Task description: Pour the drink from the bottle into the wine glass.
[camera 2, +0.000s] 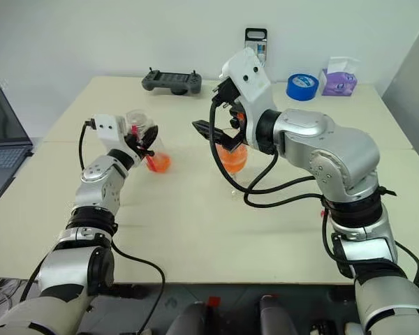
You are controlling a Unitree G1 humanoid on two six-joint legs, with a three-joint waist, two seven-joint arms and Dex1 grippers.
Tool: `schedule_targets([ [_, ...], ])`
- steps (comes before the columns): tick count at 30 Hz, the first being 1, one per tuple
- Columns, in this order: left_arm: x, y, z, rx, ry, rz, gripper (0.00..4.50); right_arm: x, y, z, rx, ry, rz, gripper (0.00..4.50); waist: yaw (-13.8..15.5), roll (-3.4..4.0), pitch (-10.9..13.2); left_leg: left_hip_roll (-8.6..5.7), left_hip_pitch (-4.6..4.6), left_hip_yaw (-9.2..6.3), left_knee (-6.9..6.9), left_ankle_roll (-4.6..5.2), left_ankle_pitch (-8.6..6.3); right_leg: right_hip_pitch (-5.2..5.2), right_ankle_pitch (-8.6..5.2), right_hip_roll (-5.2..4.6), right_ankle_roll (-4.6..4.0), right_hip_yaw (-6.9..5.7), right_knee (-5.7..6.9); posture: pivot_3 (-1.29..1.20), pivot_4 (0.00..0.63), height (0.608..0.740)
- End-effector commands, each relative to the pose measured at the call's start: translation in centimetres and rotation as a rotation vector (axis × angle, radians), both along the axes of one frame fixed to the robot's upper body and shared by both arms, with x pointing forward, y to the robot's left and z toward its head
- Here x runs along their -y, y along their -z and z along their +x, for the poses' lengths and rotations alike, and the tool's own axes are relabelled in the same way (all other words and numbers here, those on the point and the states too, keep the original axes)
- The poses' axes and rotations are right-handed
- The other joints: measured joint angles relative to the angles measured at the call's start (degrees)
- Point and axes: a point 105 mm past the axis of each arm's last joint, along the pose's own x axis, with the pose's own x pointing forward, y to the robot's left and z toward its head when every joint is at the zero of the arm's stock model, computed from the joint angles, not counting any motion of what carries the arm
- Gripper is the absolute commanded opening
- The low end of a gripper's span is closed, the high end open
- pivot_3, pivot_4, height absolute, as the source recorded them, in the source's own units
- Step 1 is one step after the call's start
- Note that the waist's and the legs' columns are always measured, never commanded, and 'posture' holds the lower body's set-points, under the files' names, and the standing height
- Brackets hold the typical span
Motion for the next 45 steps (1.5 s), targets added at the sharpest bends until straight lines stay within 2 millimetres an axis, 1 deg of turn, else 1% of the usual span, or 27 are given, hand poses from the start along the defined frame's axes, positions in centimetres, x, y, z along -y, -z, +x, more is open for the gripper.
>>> schedule_targets([
  [1,0.2,-1.5,-0.1,0.042,-0.004,0.014,1.69,-0.5,-1.5,-0.5,0.067,-0.031,0.015,4.5,0.0,-0.01,0.0,-0.01,0.01,0.01,0.0,0.0,0.0,0.01,0.0,-0.01,0.0,0.02,0.0,0.0,0.15,0.74],
  [8,-0.4,-0.5,-0.3,0.02,-0.043,0.035,1.69,-1.0,-1.1,-1.0,0.062,-0.071,-0.009,4.5,-0.4,-0.01,0.0,0.06,0.06,0.04,-0.05,0.0,0.0,-0.02,0.0,-0.05,0.0,0.03,0.02,0.0,0.15,0.74],
  [9,-0.4,-0.3,-0.4,0.018,-0.045,0.047,2.42,-1.0,-1.0,-1.0,0.06,-0.073,-0.01,4.5,-0.4,0.0,0.0,0.07,0.06,0.04,-0.06,0.0,0.0,-0.02,0.0,-0.08,0.0,0.03,0.02,0.0,0.15,0.74],
  [10,-0.3,-0.1,-0.5,0.015,-0.045,0.058,2.68,-1.1,-1.0,-1.1,0.059,-0.077,-0.011,4.5,-0.4,0.0,0.0,0.07,0.07,0.04,-0.06,0.0,0.0,-0.02,0.0,-0.09,0.0,0.04,0.02,0.0,0.15,0.74],
  [15,-0.5,0.6,-0.7,0.006,-0.064,0.085,4.29,-1.3,-0.9,-1.0,0.057,-0.087,-0.017,4.5,-0.4,0.01,0.0,0.07,0.08,0.04,-0.08,0.0,0.0,-0.02,0.0,-0.15,0.0,0.03,0.02,0.0,0.15,0.74],
  [16,-0.4,0.7,-0.8,0.004,-0.063,0.089,4.47,-1.3,-0.9,-1.1,0.057,-0.089,-0.018,4.5,-0.4,0.01,0.0,0.07,0.09,0.04,-0.08,0.0,0.0,-0.01,0.0,-0.15,0.0,0.04,0.02,0.0,0.15,0.74],
  [21,-0.3,1.0,-1.1,-0.005,-0.06,0.099,4.47,-1.4,-0.9,-1.1,0.062,-0.1,-0.021,4.5,-0.3,0.01,0.0,0.06,0.06,0.02,-0.08,0.0,0.0,-0.02,0.0,-0.15,0.0,0.02,0.01,0.0,0.15,0.74],
  [26,0.3,1.5,-2.0,-0.02,-0.03,0.115,4.47,-1.3,-0.7,-1.2,0.066,-0.112,-0.024,4.5,-0.4,0.01,0.0,0.06,0.07,0.04,-0.09,0.0,0.0,-0.01,0.0,-0.19,0.0,0.03,0.0,0.0,0.15,0.74],
  [29,0.0,2.0,-2.8,-0.032,-0.053,0.127,4.47,-1.1,-0.2,-1.0,0.064,-0.107,-0.038,4.5,-0.4,0.01,0.0,0.08,0.1,0.03,-0.12,0.0,-0.01,-0.02,0.0,-0.2,0.0,0.03,0.0,0.0,0.15,0.74],
  [32,-0.6,2.1,-3.7,-0.031,-0.094,0.096,4.47,-0.7,0.0,-0.9,0.063,-0.105,-0.041,4.5,-0.4,0.01,0.0,0.09,0.09,0.02,-0.13,0.0,-0.01,-0.02,0.0,-0.2,0.0,0.02,-0.01,0.0,0.15,0.74],
  [35,-1.1,1.1,-5.4,0.002,-0.11,0.06,4.47,-0.2,0.1,-1.5,0.071,-0.135,-0.049,4.5,-0.4,0.01,0.0,0.08,0.08,0.01,-0.12,0.0,-0.01,-0.02,0.0,-0.25,0.0,0.01,-0.02,0.0,0.15,0.74],
  [38,-0.8,0.2,-6.8,0.028,-0.076,0.043,4.47,0.3,0.3,-1.9,0.072,-0.157,-0.058,4.5,-0.3,0.01,0.0,0.08,0.08,0.04,-0.13,0.0,-0.01,-0.02,0.0,-0.29,0.0,0.02,-0.04,0.0,0.15,0.74],
  [41,-0.9,-1.6,-8.9,0.085,0.024,0.017,4.47,1.4,0.2,-2.4,0.095,-0.17,-0.068,4.5,-0.3,0.01,0.0,0.07,0.09,0.02,-0.13,0.0,-0.01,0.01,0.0,-0.3,0.0,-0.01,-0.05,0.0,0.15,0.74],
  [42,-0.9,-1.9,-9.3,0.092,0.042,0.016,4.47,1.6,0.1,-2.5,0.105,-0.17,-0.072,4.5,-0.3,0.01,0.0,0.07,0.1,0.04,-0.13,0.0,-0.01,0.01,0.0,-0.3,0.0,0.01,-0.05,0.0,0.15,0.74],
  [45,-0.8,-4.0,-9.8,0.106,0.149,0.025,4.47,2.5,-0.6,-3.4,0.122,-0.183,-0.075,4.5,-0.3,0.01,0.0,0.06,0.1,0.01,-0.13,0.0,-0.01,0.04,0.0,-0.28,-0.01,-0.05,-0.06,0.0,0.15,0.74],
])
